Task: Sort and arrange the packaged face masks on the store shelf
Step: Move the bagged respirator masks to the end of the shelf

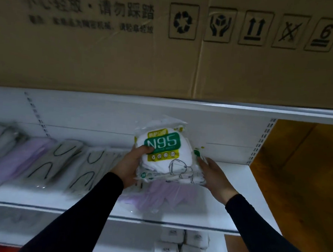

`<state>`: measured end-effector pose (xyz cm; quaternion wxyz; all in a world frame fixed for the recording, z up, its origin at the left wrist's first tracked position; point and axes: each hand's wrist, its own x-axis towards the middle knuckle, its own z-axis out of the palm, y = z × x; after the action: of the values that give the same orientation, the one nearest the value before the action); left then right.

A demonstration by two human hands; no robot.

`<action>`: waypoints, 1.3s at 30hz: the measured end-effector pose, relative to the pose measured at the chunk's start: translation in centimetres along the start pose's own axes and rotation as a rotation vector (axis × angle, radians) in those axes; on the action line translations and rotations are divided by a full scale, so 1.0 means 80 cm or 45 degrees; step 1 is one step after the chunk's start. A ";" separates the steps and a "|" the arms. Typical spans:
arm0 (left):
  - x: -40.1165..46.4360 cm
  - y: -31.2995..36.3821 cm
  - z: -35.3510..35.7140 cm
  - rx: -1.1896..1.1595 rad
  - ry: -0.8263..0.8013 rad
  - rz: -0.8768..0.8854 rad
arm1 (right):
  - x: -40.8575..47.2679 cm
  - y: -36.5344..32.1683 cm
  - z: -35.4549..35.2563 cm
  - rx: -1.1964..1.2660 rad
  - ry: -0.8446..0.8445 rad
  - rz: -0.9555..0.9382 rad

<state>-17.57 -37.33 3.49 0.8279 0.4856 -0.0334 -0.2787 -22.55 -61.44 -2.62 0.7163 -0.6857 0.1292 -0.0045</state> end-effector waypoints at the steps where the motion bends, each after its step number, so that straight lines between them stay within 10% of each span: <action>1: -0.007 0.006 -0.006 0.008 0.016 0.009 | 0.001 0.000 0.012 -0.004 -0.021 -0.009; 19: -0.209 0.132 -0.291 0.069 0.436 0.120 | 0.013 -0.017 0.420 -0.023 -0.738 0.194; 39: -0.240 0.317 -0.538 0.259 0.496 0.257 | 0.071 -0.056 0.719 0.032 -0.662 0.058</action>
<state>-8.87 15.40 5.82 0.7891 0.6054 0.0508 -0.0907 -5.26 -6.35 2.29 0.7338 -0.6518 -0.0438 0.1865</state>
